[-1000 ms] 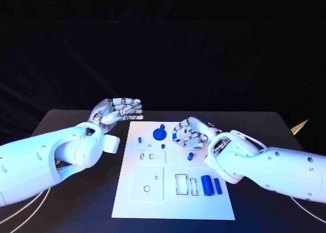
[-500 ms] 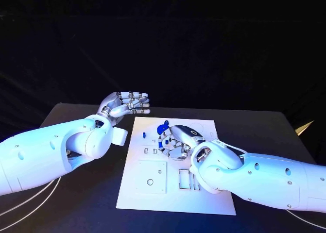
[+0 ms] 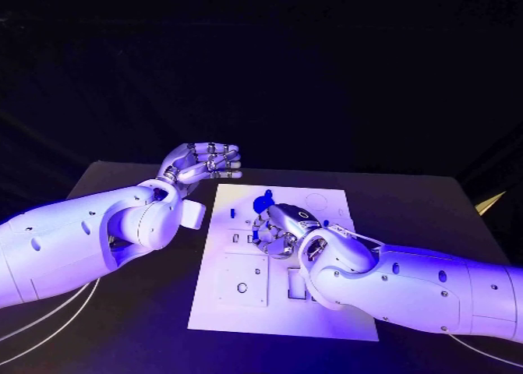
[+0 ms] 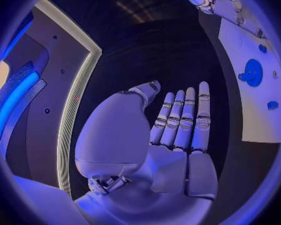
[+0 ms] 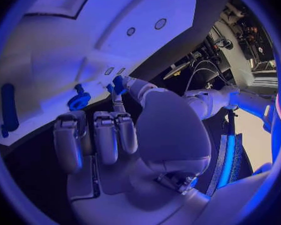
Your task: Assemble the parts on the task board
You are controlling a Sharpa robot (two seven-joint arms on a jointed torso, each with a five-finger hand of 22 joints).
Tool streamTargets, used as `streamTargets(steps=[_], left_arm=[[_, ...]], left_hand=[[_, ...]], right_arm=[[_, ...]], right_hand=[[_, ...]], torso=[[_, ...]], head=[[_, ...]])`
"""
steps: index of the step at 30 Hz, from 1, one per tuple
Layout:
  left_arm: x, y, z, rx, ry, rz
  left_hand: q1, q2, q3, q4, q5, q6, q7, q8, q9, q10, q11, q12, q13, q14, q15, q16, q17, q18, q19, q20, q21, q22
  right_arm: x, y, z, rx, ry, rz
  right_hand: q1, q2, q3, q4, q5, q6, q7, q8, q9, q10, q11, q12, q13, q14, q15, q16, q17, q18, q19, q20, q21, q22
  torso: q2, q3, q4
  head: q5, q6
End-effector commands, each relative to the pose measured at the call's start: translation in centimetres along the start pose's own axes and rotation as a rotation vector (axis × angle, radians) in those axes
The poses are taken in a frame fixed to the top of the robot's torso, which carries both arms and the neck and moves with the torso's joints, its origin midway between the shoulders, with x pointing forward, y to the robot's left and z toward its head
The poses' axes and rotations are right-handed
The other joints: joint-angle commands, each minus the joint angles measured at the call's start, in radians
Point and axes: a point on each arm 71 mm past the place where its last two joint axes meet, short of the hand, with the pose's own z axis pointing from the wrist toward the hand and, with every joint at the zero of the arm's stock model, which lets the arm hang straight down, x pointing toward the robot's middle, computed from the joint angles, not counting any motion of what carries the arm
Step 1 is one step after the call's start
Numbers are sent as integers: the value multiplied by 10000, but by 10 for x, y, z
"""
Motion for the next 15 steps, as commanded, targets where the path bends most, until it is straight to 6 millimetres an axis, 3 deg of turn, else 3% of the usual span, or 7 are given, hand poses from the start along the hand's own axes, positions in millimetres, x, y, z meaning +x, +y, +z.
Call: streamTargets(steps=[1,7,15], left_arm=[[2,-1,0,75,129,-72],[3,-1,0,74,150,-81],[2,-1,-1,62,146,-79]], left_hand=[[32,-33,-16,-52,-43,-63,245,-43,-4,-25,22,-46,-4,-52,-9,-24,10,114,19,-17,47,-12],[32,-33,-16,-52,-43,-63,245,-43,-4,-25,22,-46,-4,-52,-9,-24,10,114,19,-17,47,-12],[11,-33,-13,-55,-43,-48,246,-36,0,-6,20,-39,-1,-40,-10,-31,28,114,10,-15,45,-16]], right_arm=[[4,-1,2,93,194,-513],[9,-4,6,173,247,-719],[12,-6,8,166,157,-903]], right_hand=[[-85,-10,39,27,27,57,-31,181,326,841,-17,-12,2409,1078,67,63,2634,-69,1045,30,55,2630],[-134,-41,31,31,4,46,-29,183,330,834,-14,-23,2401,1078,69,63,2634,-69,1045,34,55,2630],[-189,-93,25,25,-26,3,-18,169,329,826,-7,-34,2393,1078,74,63,2634,-69,1045,38,55,2630]], torso=[[6,5,3],[-5,8,5],[-13,12,-11]], head=[[9,-37],[16,-89],[14,-61]])
